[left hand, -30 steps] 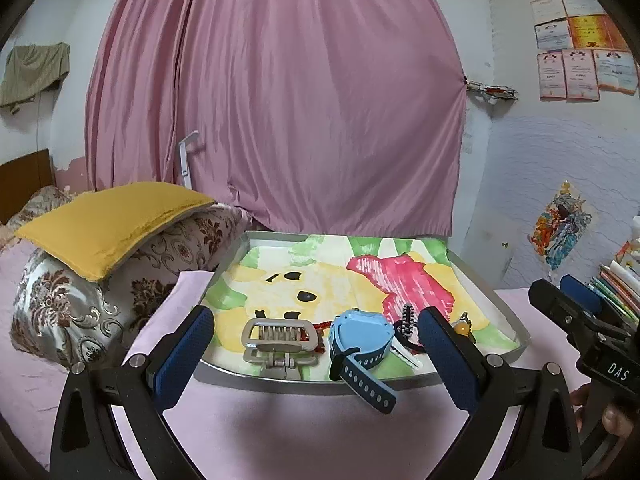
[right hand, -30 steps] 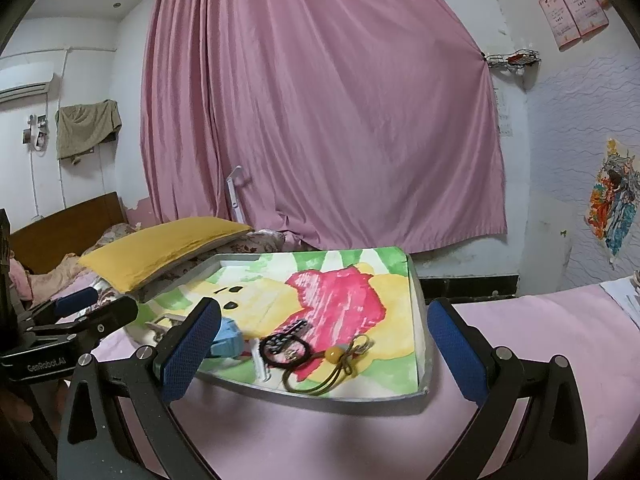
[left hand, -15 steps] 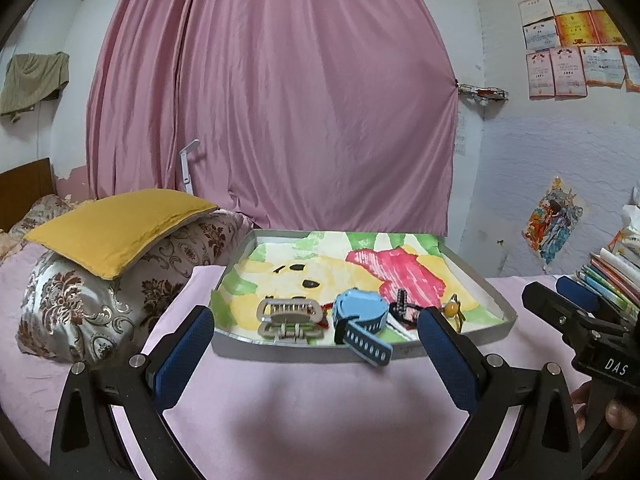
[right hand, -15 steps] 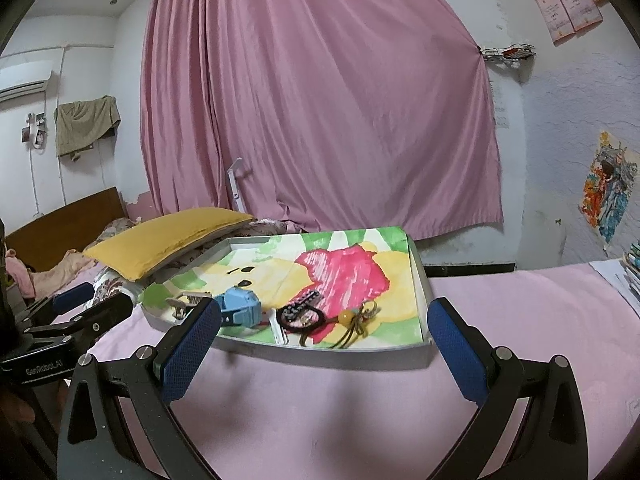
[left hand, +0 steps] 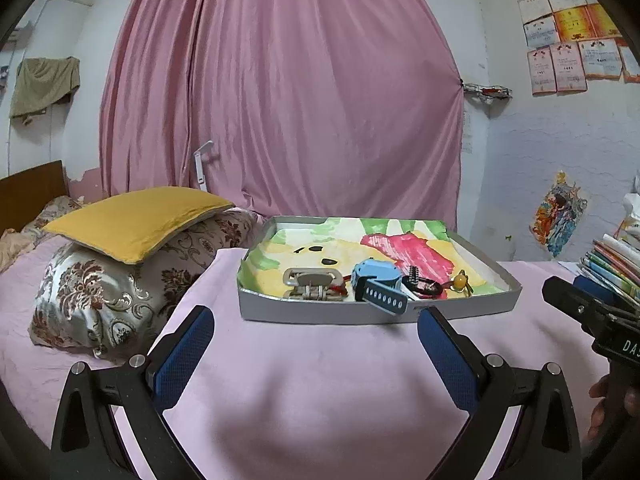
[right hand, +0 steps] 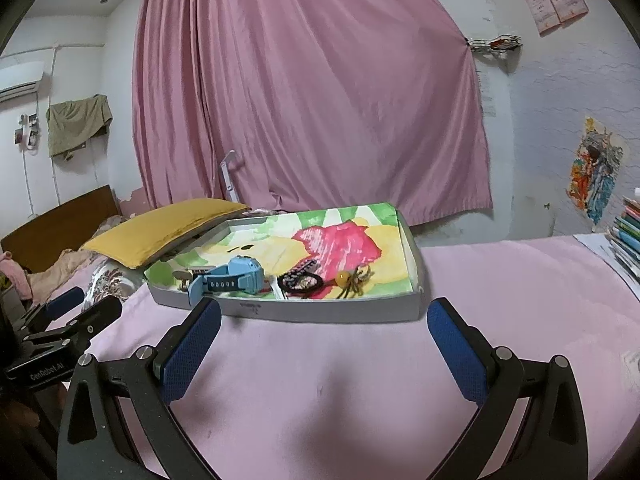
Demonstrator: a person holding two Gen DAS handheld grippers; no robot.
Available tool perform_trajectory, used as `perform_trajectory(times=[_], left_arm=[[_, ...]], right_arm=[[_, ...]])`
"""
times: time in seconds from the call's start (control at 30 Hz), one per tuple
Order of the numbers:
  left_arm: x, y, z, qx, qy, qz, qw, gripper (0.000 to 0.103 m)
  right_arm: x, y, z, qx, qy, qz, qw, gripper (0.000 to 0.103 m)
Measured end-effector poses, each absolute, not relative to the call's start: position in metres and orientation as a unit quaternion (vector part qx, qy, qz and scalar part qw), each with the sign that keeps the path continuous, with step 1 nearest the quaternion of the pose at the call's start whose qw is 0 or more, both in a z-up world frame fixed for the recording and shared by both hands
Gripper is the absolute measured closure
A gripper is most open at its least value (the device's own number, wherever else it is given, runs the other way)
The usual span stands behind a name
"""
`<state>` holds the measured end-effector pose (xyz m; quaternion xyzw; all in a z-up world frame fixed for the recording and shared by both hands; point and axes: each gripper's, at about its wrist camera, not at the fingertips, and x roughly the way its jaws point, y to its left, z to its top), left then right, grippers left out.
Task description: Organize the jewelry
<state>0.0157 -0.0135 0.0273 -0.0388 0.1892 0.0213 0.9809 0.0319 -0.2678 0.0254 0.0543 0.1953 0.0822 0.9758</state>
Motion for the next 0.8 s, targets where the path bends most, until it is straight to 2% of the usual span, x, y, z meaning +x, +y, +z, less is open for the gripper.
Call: perform_trajectory(times=[0.5, 0.8], left_arm=[[0.001, 0.005, 0.000, -0.053, 0.188, 0.042, 0.980, 0.001], [0.002, 0.004, -0.002, -0.051, 0.186, 0.040, 0.980, 0.001]], right_arm=[[0.009, -0.251, 0.019, 0.005, 0.158, 0.052, 0.986, 0.002], [0.006, -0.254, 0.018, 0.016, 0.156, 0.064, 0.986, 0.002]])
